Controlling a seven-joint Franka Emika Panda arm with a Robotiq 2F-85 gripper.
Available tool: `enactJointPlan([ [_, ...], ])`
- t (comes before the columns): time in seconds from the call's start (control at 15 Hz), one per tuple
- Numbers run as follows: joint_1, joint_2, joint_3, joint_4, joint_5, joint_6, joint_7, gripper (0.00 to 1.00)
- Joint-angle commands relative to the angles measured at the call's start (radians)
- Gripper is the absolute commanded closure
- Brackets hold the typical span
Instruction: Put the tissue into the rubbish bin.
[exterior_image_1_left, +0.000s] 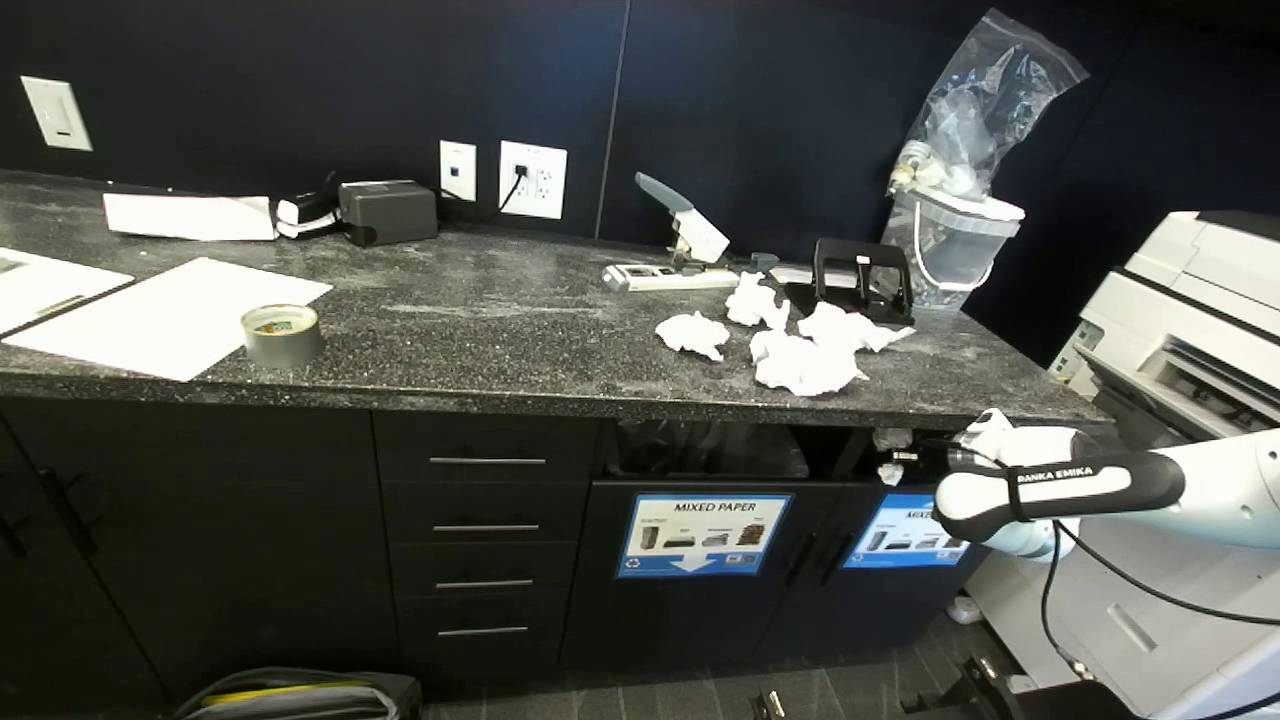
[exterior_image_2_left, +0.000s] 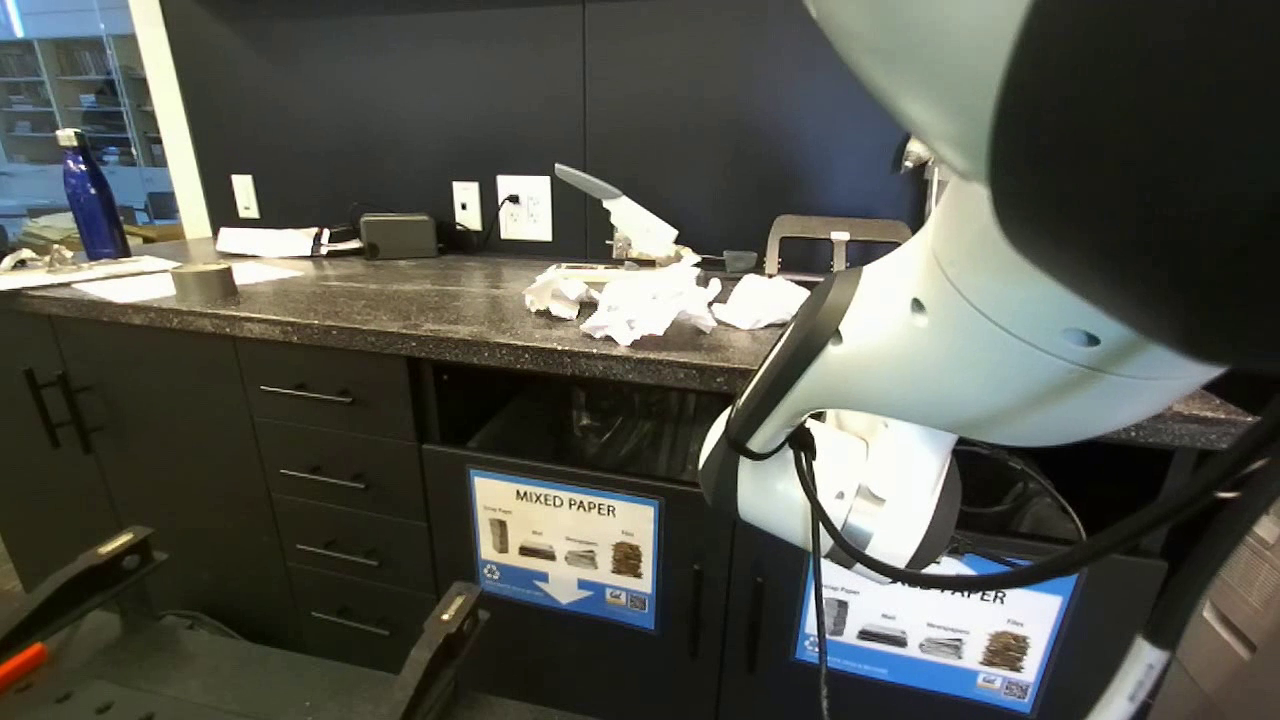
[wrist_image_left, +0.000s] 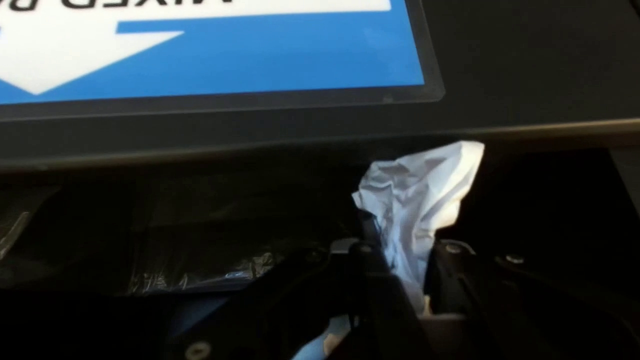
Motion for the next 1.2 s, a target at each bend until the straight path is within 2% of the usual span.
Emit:
enactJointPlan([
  [0.0, -0.004, 0.045, 0.031, 0.056, -0.015, -0.026, -0.028, 0.47],
  [0.2, 0.001, 0.046, 0.032, 0.067, -0.012, -0.041, -0.031, 0.24],
  [0.4, 0.030, 0.025, 0.002, 0.075, 0.002, -0.046, -0.020, 0.02],
  [0.6, 0.067, -0.016, -0.044, 0.071, 0.014, -0.045, 0.005, 0.00],
  [0.67, 0.109, -0.075, -0.105, 0.051, 0.042, -0.036, 0.049, 0.00],
  [0.8, 0.175, -0.168, -0.202, -0.008, 0.139, -0.026, 0.050, 0.00],
  [0.87, 0.230, -0.235, -0.282, -0.050, 0.149, -0.001, 0.113, 0.00],
  [1.13, 0.447, -0.449, -0.540, -0.231, 0.243, 0.056, 0.192, 0.00],
])
